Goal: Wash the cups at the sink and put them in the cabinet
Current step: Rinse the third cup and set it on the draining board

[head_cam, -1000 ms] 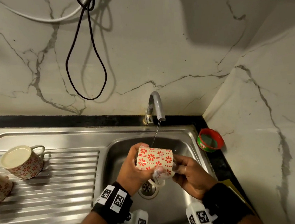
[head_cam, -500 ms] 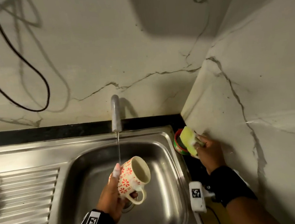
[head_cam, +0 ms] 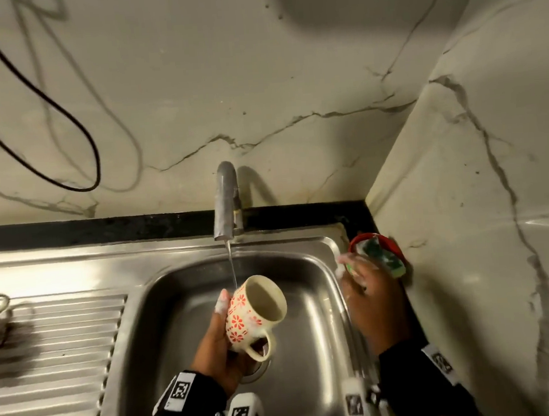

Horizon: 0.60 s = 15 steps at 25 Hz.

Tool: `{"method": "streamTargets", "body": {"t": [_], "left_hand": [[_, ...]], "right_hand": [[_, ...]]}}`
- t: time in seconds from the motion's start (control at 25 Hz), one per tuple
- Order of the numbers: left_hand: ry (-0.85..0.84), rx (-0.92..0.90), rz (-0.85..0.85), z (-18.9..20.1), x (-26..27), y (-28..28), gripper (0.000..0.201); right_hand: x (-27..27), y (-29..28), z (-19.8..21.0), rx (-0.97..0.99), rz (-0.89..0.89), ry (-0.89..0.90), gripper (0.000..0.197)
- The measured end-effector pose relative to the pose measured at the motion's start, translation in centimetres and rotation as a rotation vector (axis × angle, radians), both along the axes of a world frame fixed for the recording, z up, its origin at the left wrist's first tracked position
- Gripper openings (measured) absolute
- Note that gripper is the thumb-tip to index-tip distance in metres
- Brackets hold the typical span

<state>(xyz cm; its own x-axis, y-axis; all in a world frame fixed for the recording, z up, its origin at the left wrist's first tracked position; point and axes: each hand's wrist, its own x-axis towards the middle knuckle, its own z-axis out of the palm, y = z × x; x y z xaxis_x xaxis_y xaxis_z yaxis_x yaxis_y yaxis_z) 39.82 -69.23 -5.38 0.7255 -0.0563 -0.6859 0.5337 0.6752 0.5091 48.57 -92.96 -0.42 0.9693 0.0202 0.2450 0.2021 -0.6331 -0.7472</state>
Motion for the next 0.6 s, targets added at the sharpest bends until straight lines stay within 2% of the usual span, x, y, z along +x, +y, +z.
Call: {"method": "streamTargets", "body": {"t": [0.04,0.08,0.12,0.16,0.2,0.28,0.32,0.4,0.48,0.6], "left_hand": [[-0.016,0.006,0.006,0.2,0.1,0.3,0.100],[-0.048,0.025,0.008,0.5,0.4,0.5,0.093],[-0.092,0.059,0.013,1.2,0.7,0.4,0.080],[-0.137,0.117,0.027,1.8,1.1,0.4,0.066],[-0.168,0.183,0.039,1.9,1.7,0.6,0.059],[-0.259,0.456,0.048,2.6,3.1,1.2,0.076],[-0.302,0.689,-0.025,2.9,3.6,1.5,0.086],[-0.331,1.156,-0.203,3.7,4.3,2.0,0.085],[-0.385,1.440,-0.296,4.5,5.0,2.1,0.078],[-0.463,1.594,-0.427,5.2,6.8,2.4,0.061]], "right_hand": [[-1.5,2.6,0.7,0.157,0.145,0.135,0.034],[-2.7,5.0,1.1,0.267,0.306,0.310,0.049],[-3.4,6.8,0.9,0.311,0.443,0.427,0.066],[-3.5,8.3,-0.1,0.306,0.493,0.464,0.073],[-3.2,9.7,-1.3,0.389,0.481,0.479,0.068],[-2.0,11.5,-2.6,0.707,0.338,0.614,0.049],[-1.5,12.3,-3.0,0.905,0.272,0.759,0.045],[-0.9,13.7,-3.1,1.271,0.130,1.023,0.054],[-0.6,14.7,-3.3,1.373,0.035,1.132,0.063],[-0.5,16.0,-3.6,1.364,-0.006,1.129,0.058]]}}
